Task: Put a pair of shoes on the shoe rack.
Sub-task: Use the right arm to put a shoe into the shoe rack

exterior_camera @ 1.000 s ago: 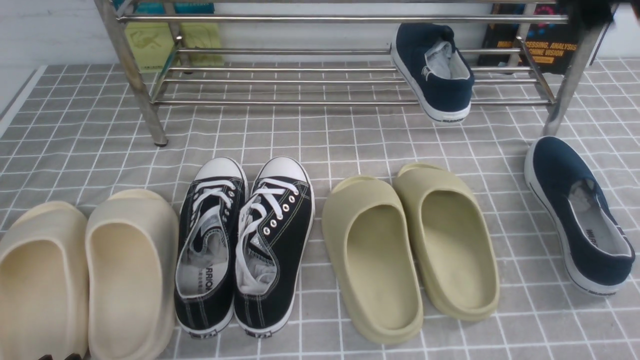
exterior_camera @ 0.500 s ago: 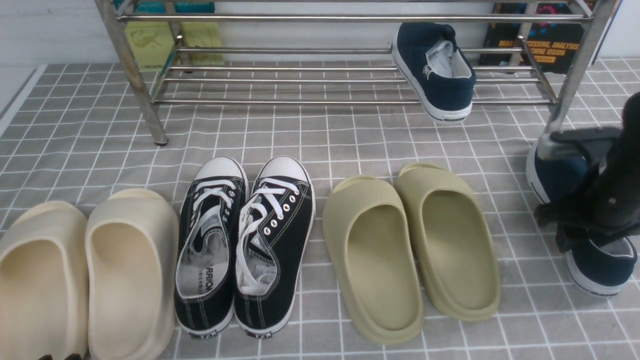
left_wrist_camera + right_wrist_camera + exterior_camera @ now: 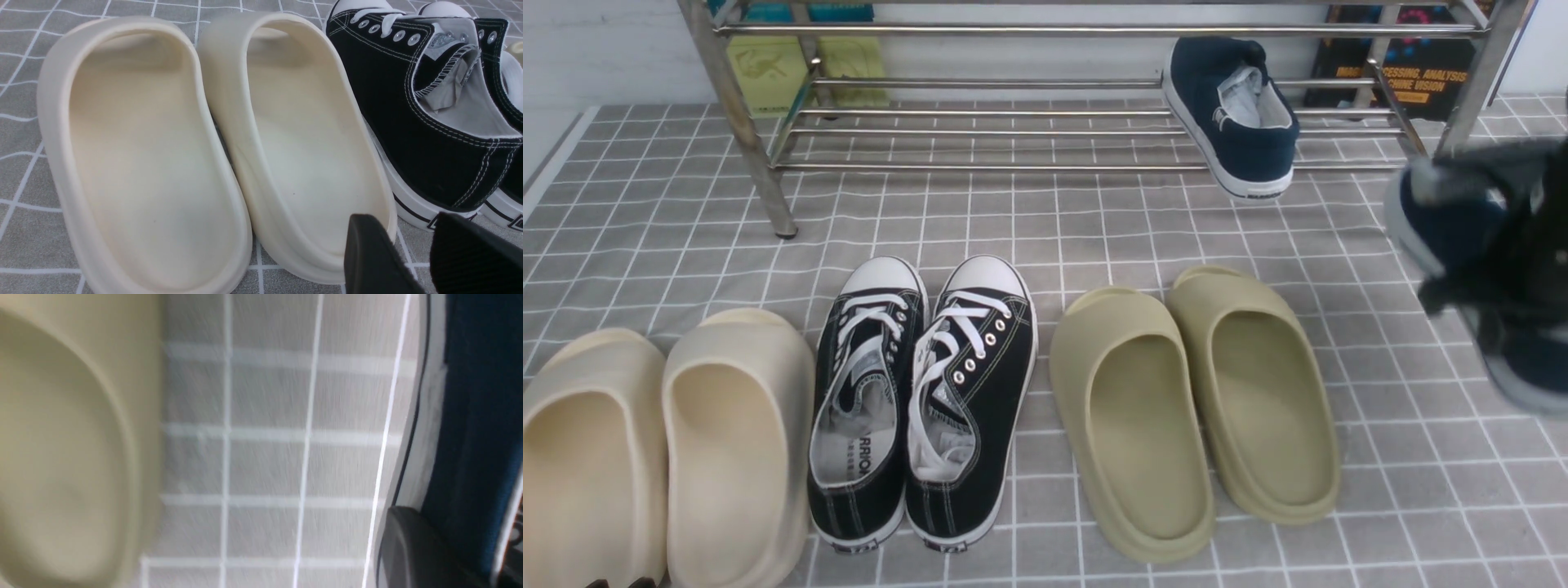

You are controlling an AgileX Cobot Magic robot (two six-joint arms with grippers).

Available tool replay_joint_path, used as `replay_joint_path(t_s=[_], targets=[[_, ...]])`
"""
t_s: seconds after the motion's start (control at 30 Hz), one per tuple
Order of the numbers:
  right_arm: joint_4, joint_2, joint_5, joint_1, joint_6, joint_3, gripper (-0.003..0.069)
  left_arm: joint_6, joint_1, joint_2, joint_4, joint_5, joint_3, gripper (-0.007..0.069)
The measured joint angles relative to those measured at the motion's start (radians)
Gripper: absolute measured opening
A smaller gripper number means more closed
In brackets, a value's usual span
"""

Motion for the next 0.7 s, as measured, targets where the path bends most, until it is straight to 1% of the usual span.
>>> replay_joint_path(t_s=[0.17, 0.2, 0.33, 0.4, 0.47, 0.57, 0.6, 0.63, 0.67, 0.7], targets=[[0.016, 0.072, -0.049, 0.005, -0.002, -0.137, 0.0035, 0.0, 0.0, 0.0, 0.0, 0.0, 0.0, 0.0239], [0.016, 0.12, -0.046, 0.006, -0.003, -0.198, 0.0035, 0.0, 0.0, 0.0, 0.0, 0.0, 0.0, 0.0239], [0.016, 0.281, -0.012, 0.006, -0.003, -0.407, 0.0035, 0.0, 0.0, 0.0, 0.0, 0.0, 0.0, 0.0239], [0.016, 0.325, 0.002, 0.006, -0.003, -0.461, 0.0035, 0.0, 0.0, 0.0, 0.0, 0.0, 0.0, 0.0239], [0.018, 0.419, 0.028, 0.006, -0.004, -0.621, 0.0035, 0.0, 0.0, 0.0, 0.0, 0.0, 0.0, 0.0239], [0.018, 0.49, 0.046, 0.006, -0.014, -0.736, 0.0035, 0.0, 0.0, 0.0, 0.0, 0.0, 0.0, 0.0239], [0.018, 0.552, 0.058, 0.006, -0.02, -0.835, 0.0035, 0.0, 0.0, 0.0, 0.0, 0.0, 0.0, 0.0239], [0.016, 0.586, 0.068, 0.006, -0.021, -0.889, 0.0035, 0.0, 0.0, 0.0, 0.0, 0.0, 0.0, 0.0239], [0.016, 0.586, 0.071, 0.006, -0.021, -0.889, 0.0035, 0.0, 0.0, 0.0, 0.0, 0.0, 0.0, 0.0239], [0.01, 0.625, 0.079, 0.006, -0.023, -0.938, 0.0035, 0.0, 0.0, 0.0, 0.0, 0.0, 0.0, 0.0239]])
